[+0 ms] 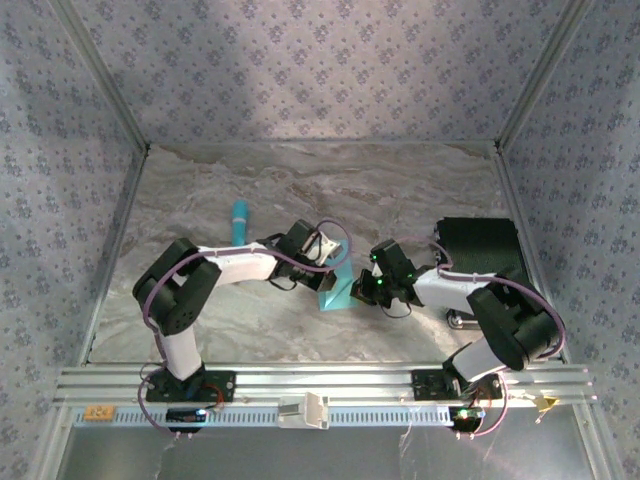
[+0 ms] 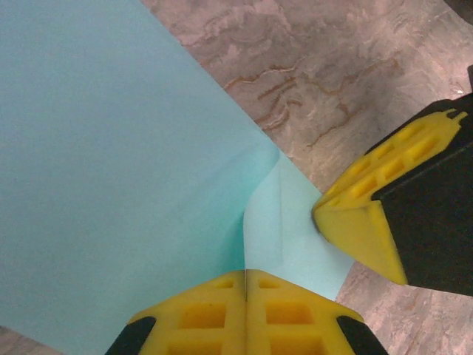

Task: Fold a paper plane with a square sheet of paper (pick it up from the middle)
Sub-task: Fold the triangle a second time at the center of the table.

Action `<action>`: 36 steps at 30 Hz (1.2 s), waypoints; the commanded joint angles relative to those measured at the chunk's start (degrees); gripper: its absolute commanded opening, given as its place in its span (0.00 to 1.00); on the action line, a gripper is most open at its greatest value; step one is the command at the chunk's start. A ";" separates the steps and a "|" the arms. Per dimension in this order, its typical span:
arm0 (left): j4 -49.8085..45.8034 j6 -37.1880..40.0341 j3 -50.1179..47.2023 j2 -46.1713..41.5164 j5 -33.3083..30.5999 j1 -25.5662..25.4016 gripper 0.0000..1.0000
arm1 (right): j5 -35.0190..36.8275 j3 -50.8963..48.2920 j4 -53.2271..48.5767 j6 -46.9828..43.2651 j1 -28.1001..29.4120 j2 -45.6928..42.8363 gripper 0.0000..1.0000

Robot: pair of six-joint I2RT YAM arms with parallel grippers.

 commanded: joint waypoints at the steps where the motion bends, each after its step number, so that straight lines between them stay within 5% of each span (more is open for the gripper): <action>1: -1.04 0.95 0.79 0.98 -1.44 0.56 0.02 | 2.60 -0.12 -4.85 -0.94 -0.41 1.19 0.03; 21: 2.64 -3.97 -2.72 2.18 -0.78 0.57 0.01 | -2.26 1.92 2.94 1.62 1.49 -0.50 0.07; 36: 8.43 -6.75 -5.78 -2.98 -1.90 0.58 0.01 | 1.94 0.89 -0.94 1.15 1.58 4.32 0.03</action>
